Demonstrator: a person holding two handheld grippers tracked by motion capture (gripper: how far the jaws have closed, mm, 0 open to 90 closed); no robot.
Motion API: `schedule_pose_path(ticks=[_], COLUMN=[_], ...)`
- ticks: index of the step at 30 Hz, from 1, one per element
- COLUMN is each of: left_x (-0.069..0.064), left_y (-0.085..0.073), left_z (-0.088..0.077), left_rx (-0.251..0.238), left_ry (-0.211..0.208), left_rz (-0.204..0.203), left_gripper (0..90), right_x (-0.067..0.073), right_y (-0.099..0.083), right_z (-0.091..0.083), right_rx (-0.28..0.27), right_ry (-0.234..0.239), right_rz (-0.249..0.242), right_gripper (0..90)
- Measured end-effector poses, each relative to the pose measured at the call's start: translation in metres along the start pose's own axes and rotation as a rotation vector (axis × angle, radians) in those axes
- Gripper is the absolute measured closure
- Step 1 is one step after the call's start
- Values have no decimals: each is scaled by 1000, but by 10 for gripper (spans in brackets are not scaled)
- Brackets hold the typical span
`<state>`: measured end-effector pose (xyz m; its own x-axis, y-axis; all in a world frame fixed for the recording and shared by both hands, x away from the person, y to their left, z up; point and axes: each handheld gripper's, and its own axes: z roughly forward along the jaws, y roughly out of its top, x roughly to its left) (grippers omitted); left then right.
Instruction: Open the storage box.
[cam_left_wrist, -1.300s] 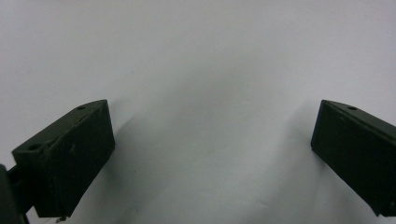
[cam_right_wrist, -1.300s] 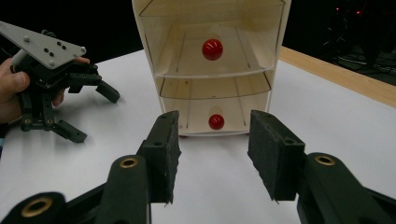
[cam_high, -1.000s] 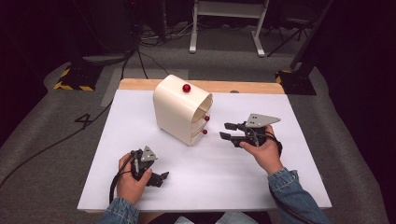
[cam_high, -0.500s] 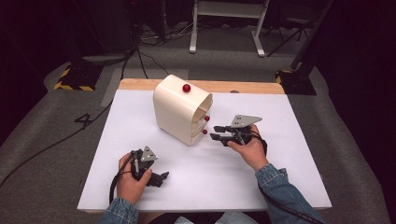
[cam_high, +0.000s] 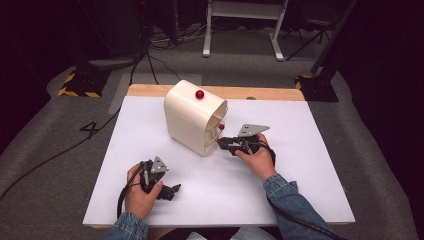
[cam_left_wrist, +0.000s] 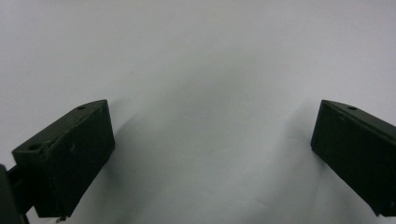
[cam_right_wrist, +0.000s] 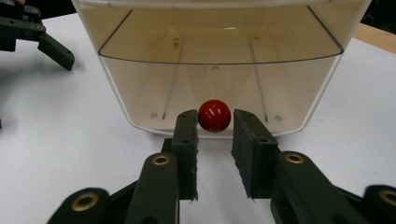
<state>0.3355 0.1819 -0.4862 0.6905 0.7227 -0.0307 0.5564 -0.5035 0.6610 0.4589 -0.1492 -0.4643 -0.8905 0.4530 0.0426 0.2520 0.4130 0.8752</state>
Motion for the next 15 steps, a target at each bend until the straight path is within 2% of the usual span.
schedule_pose_path(ticks=[6,15], left_x=[0,0], left_y=[0,0], left_z=[0,0], left_rx=[0,1], left_ry=[0,-1], left_rz=[0,0], left_gripper=[0,0], right_x=[1,5], right_y=[1,1], right_z=[4,0], right_rx=[-3,5], right_ry=[-4,-25], right_rz=[-1,-15], right_gripper=[738,741])
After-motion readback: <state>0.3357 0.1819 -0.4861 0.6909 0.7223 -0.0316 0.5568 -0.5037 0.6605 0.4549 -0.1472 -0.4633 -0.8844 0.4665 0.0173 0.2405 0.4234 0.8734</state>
